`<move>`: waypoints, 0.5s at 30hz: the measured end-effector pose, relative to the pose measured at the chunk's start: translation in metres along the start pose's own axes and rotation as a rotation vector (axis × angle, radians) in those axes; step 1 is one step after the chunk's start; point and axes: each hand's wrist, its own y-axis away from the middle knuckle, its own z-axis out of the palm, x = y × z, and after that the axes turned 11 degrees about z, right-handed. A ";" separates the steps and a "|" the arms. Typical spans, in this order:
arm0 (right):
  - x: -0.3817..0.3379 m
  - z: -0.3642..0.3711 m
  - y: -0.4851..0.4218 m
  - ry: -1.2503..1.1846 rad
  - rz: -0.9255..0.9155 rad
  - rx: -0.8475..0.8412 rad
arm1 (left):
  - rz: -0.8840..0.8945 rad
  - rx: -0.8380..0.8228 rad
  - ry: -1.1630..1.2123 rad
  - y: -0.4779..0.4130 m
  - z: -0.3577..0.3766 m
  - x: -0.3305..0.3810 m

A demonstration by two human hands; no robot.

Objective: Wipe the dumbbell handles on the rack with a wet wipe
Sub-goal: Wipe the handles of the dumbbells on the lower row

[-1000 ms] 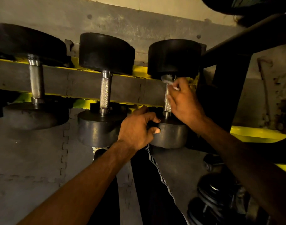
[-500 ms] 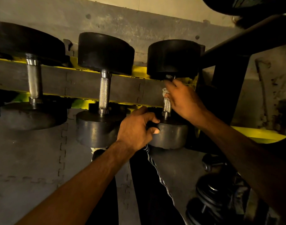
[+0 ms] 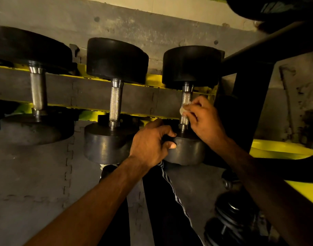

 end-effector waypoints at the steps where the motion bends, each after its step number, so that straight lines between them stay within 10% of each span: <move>1: 0.003 -0.001 0.004 0.033 -0.058 -0.022 | 0.005 0.002 0.000 0.000 0.000 -0.001; 8: 0.000 0.005 -0.042 0.220 -0.108 0.139 | 0.008 0.022 0.021 0.000 0.001 -0.002; 15: -0.006 0.008 -0.027 0.699 -0.454 -0.111 | 0.023 0.026 0.001 -0.001 0.002 -0.001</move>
